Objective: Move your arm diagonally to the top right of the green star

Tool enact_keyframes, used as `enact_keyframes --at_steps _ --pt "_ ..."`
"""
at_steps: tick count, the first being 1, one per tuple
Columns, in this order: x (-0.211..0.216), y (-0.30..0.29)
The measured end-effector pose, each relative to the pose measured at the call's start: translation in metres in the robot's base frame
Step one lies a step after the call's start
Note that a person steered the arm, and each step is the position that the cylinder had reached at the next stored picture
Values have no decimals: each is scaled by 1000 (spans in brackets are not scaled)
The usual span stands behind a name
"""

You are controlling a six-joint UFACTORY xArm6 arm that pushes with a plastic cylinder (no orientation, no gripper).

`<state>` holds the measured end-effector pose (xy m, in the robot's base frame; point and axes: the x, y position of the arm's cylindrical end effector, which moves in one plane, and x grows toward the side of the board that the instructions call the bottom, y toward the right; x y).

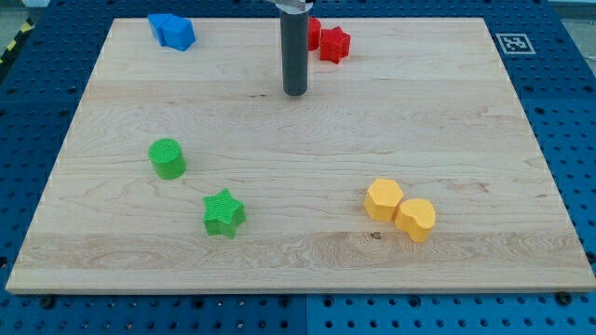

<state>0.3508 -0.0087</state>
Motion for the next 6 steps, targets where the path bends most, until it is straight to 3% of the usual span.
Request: enact_keyframes --at_steps 6 --pt "9 0"
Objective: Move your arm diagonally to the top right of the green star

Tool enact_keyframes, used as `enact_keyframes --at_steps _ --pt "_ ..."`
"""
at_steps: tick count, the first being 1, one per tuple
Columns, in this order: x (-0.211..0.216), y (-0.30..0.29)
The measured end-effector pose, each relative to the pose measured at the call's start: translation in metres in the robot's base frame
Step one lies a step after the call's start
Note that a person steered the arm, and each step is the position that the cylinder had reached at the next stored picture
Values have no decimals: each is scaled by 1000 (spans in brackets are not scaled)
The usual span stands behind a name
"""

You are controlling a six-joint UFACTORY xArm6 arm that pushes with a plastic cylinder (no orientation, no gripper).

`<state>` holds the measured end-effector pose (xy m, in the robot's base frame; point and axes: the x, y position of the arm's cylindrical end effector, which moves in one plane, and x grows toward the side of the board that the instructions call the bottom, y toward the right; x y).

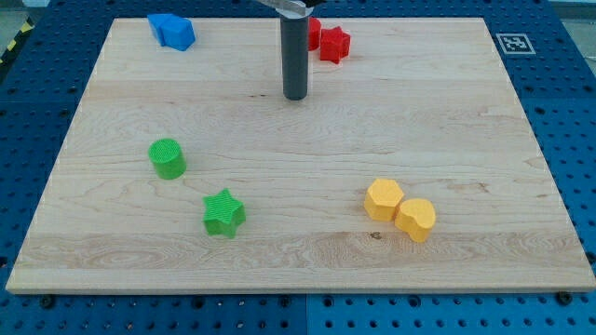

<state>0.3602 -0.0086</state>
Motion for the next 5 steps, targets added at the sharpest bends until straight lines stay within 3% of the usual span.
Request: enact_keyframes --at_steps 1,3,5 --pt "10 14" --pt "34 119" --pt "53 148"
